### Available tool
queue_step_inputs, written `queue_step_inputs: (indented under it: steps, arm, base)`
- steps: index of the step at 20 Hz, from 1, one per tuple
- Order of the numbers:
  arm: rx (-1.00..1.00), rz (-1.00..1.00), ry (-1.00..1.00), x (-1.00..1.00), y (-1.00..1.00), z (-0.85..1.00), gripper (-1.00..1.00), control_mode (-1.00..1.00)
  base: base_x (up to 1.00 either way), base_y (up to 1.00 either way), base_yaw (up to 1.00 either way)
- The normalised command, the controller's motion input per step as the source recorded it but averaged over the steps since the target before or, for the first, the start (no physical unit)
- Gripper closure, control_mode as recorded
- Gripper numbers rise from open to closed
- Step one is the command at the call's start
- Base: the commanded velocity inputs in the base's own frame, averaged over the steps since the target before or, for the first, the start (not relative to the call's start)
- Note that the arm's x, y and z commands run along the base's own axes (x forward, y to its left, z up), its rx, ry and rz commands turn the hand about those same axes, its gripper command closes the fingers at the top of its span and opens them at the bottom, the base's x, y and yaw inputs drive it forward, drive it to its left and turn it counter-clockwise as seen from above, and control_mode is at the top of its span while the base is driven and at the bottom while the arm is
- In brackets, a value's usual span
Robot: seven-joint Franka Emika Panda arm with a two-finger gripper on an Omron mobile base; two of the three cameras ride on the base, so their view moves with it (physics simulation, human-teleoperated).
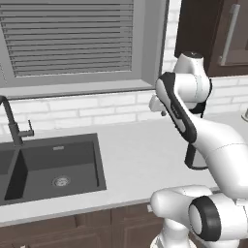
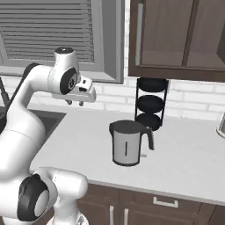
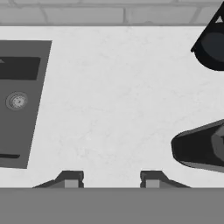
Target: Navigate to the stand mixer.
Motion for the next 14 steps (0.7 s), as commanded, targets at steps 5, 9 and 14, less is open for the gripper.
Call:
queue_step_inputs:
  steps: [5, 9, 14]
  arm:
    - [0.0, 0.0, 0.0, 0.0, 0.0, 0.0, -1.0, 1.0]
    - [0.0, 0.0, 0.0, 0.0, 0.0, 0.0, -1.0, 1.0]
    - [0.0, 0.0, 0.0, 0.0, 0.0, 0.0, -1.0, 1.0]
  base:
    - [-0.22, 0.0, 0.0]
    - [-0.95, -0.11, 0.0]
    - [-1.0, -0.05, 0.1]
